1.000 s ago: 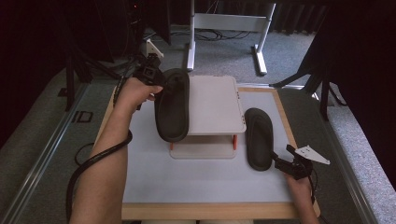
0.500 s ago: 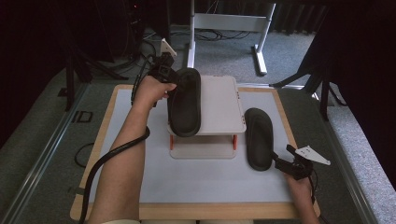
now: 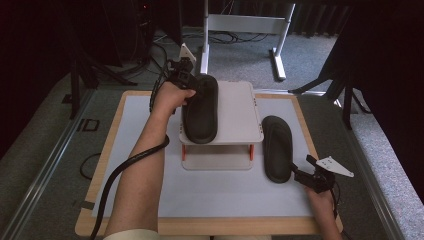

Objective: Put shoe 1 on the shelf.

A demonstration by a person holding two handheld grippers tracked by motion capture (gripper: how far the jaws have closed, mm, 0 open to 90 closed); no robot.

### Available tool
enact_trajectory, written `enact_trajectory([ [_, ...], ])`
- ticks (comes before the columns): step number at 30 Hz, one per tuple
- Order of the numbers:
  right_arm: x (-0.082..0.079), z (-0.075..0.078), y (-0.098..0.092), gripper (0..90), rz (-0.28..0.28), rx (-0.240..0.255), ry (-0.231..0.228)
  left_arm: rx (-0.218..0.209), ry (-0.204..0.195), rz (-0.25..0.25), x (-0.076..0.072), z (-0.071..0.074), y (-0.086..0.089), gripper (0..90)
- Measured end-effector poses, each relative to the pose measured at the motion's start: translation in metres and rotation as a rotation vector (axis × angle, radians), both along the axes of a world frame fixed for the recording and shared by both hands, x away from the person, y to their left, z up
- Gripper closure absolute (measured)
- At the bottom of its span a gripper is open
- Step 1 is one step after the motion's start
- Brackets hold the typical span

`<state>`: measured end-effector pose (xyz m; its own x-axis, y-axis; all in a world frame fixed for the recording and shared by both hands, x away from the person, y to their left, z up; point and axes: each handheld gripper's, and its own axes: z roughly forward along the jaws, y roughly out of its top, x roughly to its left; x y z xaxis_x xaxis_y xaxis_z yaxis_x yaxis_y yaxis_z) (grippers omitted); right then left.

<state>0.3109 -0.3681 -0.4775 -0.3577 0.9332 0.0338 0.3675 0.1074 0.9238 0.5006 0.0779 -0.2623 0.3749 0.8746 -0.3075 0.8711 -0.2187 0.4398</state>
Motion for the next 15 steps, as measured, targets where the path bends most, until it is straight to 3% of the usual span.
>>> enact_trajectory([
  [4,0.0,0.0,0.001,20.6,0.002,-0.006,0.0,-0.014,-0.015,-0.012,-0.001,0.001,0.002,65.5],
  [10,0.0,0.0,0.001,20.5,0.004,-0.007,0.0,-0.037,-0.057,-0.015,-0.006,0.004,0.003,39.8],
  [15,-0.001,0.0,0.001,20.5,0.002,-0.008,-0.006,-0.036,-0.07,-0.035,-0.011,0.008,0.005,37.5],
])
